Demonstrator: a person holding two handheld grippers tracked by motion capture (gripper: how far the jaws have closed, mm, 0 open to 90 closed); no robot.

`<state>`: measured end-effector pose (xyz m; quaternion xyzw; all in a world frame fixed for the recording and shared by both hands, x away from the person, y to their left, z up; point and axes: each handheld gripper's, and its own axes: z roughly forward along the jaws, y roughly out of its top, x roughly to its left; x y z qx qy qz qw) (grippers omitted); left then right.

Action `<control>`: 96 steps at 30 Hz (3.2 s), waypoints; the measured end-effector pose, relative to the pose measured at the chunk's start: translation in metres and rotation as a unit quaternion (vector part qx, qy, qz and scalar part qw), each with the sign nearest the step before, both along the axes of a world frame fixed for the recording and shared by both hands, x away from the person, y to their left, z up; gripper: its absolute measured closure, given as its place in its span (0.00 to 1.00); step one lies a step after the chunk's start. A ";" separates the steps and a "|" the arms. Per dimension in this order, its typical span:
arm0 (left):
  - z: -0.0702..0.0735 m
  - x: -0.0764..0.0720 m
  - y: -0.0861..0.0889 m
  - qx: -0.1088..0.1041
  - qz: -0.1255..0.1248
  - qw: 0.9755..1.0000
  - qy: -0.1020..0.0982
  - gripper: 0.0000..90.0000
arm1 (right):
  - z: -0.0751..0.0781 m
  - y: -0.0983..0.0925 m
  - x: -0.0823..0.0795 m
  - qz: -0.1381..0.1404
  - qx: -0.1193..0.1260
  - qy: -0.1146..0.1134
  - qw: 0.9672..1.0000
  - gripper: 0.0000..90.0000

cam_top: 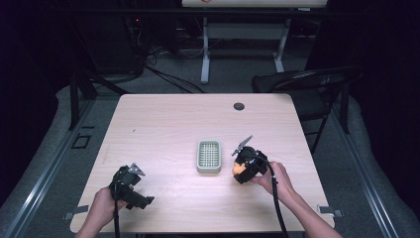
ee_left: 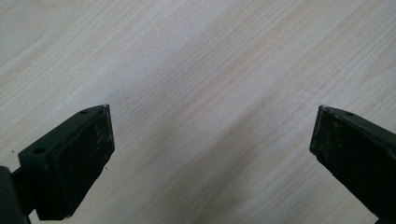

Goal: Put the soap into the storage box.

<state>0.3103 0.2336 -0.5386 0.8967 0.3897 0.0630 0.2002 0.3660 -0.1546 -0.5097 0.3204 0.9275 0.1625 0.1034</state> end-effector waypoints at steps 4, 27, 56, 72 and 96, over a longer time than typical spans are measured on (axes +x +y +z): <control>0.000 0.000 0.000 0.001 -0.003 1.000 -0.001 0.00 | 0.001 0.003 0.004 0.000 0.003 -0.001 1.000 0.29; 0.000 0.000 0.000 0.000 0.000 1.000 0.000 0.00 | 0.010 0.019 0.020 0.004 0.005 -0.009 1.000 0.29; 0.000 0.001 -0.001 0.000 -0.001 1.000 0.000 0.00 | 0.023 0.046 0.033 0.024 0.011 -0.021 0.999 0.29; -0.001 0.001 -0.002 0.001 -0.004 1.000 0.002 0.00 | 0.024 0.063 0.046 0.028 0.022 -0.021 0.999 0.29; -0.001 0.002 -0.002 0.002 -0.006 1.000 0.004 0.00 | 0.005 0.079 0.064 0.021 0.030 -0.002 0.999 0.29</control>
